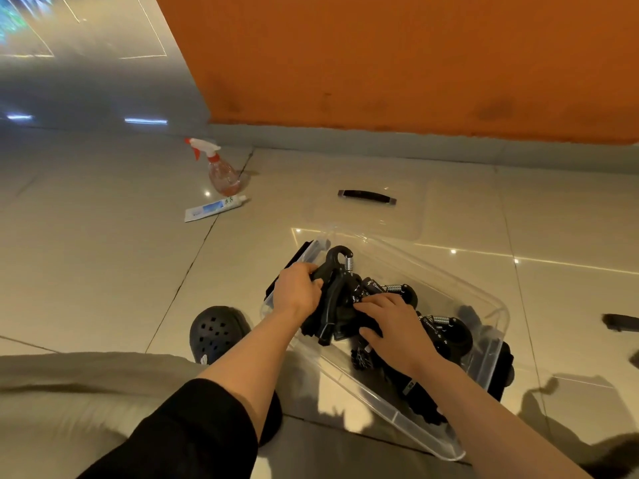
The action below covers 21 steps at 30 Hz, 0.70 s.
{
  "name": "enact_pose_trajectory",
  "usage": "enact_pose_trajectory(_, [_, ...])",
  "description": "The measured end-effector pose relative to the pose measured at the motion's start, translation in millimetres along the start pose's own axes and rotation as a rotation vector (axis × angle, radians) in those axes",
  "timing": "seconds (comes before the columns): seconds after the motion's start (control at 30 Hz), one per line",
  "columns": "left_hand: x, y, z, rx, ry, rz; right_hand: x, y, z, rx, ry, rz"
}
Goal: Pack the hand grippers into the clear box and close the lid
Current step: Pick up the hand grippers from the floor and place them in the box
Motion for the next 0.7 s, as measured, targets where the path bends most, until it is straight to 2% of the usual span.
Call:
enact_pose_trajectory(0.17, [24.4,-17.3,-4.7,-0.308,-0.238,-0.013,0.7,-1.0,1.3,0.007,0.000,-0.012])
enact_pose_trajectory(0.27, [28.1,-20.1,-2.6,-0.527,-0.245,-0.063,0.9,-1.1,1.2,0.009,0.007,-0.006])
enact_pose_trajectory(0.33, [28.3,-19.5,-3.4,-0.591,-0.243,-0.104,1.3,-0.6,1.4,0.015,0.007,-0.006])
enact_pose_trajectory(0.53, [32.2,-11.7,2.1,-0.391,-0.161,-0.170,1.1,1.9,3.6,0.035,0.004,-0.014])
enact_pose_trajectory(0.7, [24.5,-25.7,4.7,-0.273,-0.249,-0.034,3.9,1.2,3.3,0.014,0.003,-0.017])
Point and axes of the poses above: each hand's wrist, its own x-axis away from the middle knuckle, its own y-axis out of the back of the hand, z = x × y, the point moved 4 cm from there along -x, towards the middle knuckle, and after that the axes turned 3 degrees about -y, right-handed, at the moved point
